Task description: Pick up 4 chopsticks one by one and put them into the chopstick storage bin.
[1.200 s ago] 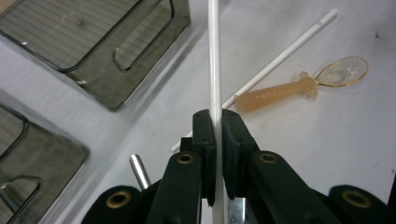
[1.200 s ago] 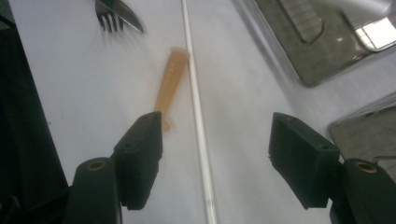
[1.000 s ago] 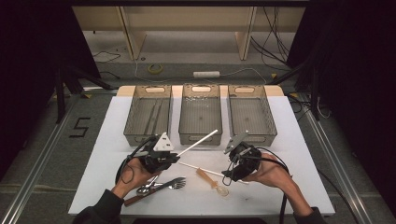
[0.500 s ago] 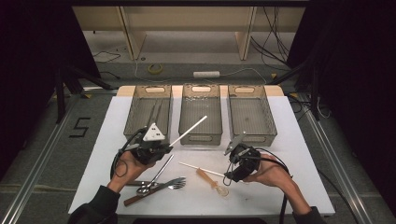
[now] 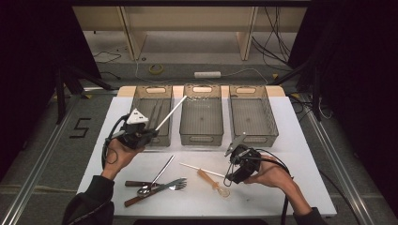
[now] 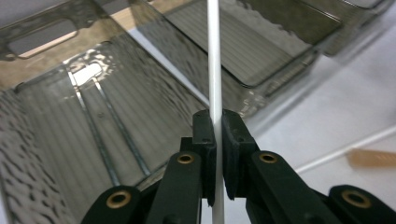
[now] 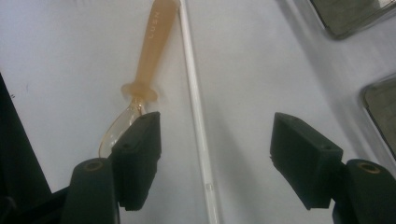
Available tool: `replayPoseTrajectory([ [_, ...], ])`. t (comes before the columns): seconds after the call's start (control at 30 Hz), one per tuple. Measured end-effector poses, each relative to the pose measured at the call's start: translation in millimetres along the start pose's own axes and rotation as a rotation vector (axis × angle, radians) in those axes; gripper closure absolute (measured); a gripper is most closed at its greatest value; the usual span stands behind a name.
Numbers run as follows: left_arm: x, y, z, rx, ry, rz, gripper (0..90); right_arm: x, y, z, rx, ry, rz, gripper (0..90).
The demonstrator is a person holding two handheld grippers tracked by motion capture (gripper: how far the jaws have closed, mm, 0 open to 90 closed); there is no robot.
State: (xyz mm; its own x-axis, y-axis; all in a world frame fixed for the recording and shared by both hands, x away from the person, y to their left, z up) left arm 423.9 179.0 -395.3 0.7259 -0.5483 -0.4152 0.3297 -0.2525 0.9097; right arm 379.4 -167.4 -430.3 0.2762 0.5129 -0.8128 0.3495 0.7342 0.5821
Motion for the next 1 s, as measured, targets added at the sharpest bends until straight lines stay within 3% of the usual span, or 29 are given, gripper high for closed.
replayPoseTrajectory([
  [0.37,15.2,12.4,-30.1,-0.069,0.082,0.028,84.8,-0.1,1.0,-1.1,0.007,0.001,-0.002,33.1],
  [1.0,50.0,10.5,-75.5,-0.174,0.209,-0.026,84.7,-0.5,1.9,-1.4,0.005,0.007,0.006,33.3],
])
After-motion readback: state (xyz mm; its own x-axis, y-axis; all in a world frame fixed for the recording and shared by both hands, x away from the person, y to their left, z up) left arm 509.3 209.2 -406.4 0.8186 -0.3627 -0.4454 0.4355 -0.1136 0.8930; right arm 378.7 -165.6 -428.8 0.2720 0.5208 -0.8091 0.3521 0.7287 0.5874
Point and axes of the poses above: each handheld gripper's, and its own axes: x roughly forward along the jaws, y roughly out of its top, z roughly to its right, the point moved 1 cm from there along x, roughly forward along the jaws, and after that the axes turned 14 degrees about z, right-handed, at the moved point
